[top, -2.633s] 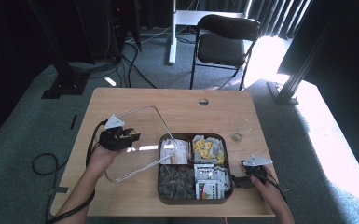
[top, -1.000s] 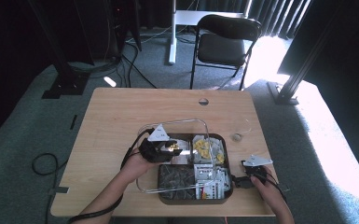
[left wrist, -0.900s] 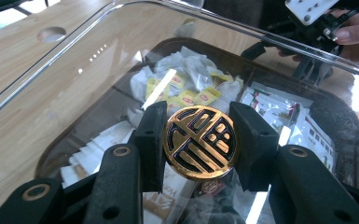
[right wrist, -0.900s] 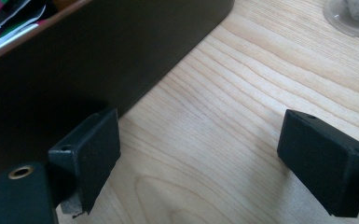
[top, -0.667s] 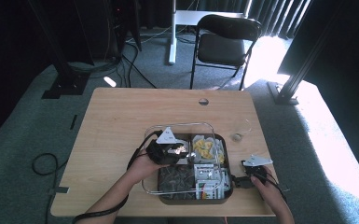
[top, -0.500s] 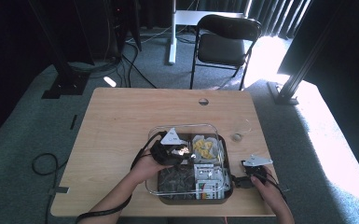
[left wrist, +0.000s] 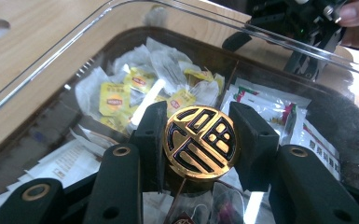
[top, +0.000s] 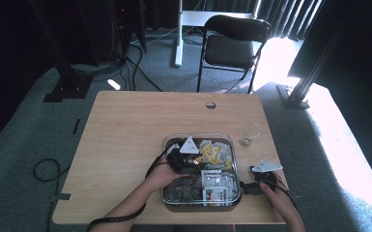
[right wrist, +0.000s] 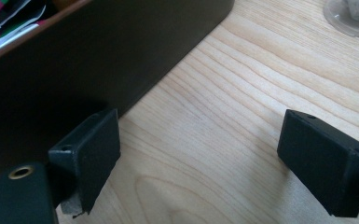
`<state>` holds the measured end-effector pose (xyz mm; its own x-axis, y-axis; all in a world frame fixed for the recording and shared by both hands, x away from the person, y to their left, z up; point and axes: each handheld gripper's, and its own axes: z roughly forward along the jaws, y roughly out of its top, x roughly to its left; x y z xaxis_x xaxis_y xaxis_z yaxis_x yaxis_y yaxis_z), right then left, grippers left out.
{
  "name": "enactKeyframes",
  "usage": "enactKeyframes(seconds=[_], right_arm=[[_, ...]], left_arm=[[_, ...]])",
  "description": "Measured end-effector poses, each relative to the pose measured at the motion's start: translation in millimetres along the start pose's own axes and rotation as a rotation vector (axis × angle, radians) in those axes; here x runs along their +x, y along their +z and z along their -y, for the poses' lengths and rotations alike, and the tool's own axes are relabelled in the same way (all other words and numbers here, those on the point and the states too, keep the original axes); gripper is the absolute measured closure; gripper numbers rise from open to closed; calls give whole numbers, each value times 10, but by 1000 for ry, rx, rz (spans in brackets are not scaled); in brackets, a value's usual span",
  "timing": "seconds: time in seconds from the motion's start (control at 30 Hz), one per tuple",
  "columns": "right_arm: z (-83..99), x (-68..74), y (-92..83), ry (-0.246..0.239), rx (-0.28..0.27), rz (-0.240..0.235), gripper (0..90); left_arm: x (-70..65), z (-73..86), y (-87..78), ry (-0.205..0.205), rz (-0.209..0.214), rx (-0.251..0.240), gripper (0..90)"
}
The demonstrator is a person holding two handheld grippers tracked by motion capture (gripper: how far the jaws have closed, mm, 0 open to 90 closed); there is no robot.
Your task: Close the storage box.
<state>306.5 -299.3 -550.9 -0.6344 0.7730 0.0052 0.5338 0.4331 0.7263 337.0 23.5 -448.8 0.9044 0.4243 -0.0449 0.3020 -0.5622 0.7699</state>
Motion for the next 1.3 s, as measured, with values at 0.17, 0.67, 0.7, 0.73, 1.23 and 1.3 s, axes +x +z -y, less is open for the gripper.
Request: enactKeyframes(seconds=[0.17, 0.67, 0.7, 0.73, 1.23, 1.3], right_arm=[[0, 1, 0, 1, 1, 0, 125], [0, 1, 0, 0, 0, 0, 125], [0, 1, 0, 0, 0, 1, 125], [0, 1, 0, 0, 0, 1, 125], [3, 2, -4, -2, 1, -3, 125], [3, 2, -4, -2, 1, -3, 125]], left_arm=[[-13, 31, 89, 16, 2, 22, 594], [10, 60, 244, 3, -1, 49, 594], [6, 58, 251, 2, -1, 47, 594], [3, 57, 257, 1, 0, 47, 594], [-24, 89, 292, 24, -7, 78, 593], [-23, 88, 292, 24, -7, 79, 593]])
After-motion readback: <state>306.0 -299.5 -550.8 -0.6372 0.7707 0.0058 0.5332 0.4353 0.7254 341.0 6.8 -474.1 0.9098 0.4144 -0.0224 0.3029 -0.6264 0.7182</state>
